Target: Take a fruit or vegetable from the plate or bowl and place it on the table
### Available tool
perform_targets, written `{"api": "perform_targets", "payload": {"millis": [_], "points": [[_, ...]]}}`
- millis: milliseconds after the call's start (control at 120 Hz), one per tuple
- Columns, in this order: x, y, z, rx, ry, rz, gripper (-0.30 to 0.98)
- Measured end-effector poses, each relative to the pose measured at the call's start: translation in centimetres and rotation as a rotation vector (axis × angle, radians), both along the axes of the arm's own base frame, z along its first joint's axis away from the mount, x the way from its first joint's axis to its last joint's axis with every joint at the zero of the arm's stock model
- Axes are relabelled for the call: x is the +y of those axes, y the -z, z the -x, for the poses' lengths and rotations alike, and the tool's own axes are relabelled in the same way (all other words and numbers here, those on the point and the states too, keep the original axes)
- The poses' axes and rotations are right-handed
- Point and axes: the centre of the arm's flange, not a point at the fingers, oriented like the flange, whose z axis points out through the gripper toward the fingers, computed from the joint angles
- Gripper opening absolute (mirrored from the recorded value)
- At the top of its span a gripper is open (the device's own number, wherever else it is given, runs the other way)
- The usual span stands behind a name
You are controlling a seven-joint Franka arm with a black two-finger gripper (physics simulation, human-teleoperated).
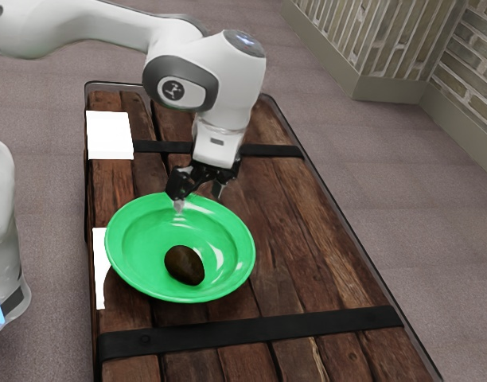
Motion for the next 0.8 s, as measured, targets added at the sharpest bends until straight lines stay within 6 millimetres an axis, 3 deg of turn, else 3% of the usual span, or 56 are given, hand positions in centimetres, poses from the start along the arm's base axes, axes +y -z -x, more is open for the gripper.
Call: {"api": "perform_targets", "payload": {"millis": [108,242,525,800], "points": [[-1.5,-0.5,2.0,-0.004,0.093,0.007,0.69],[-4.1,0.8,3.4,0.034,0.194,0.016,0.69],[-4.2,3.9,4.1,0.114,0.245,0.019,0.69],[-4.7,6.0,2.8,0.123,0.241,0.09,0.69]]}}
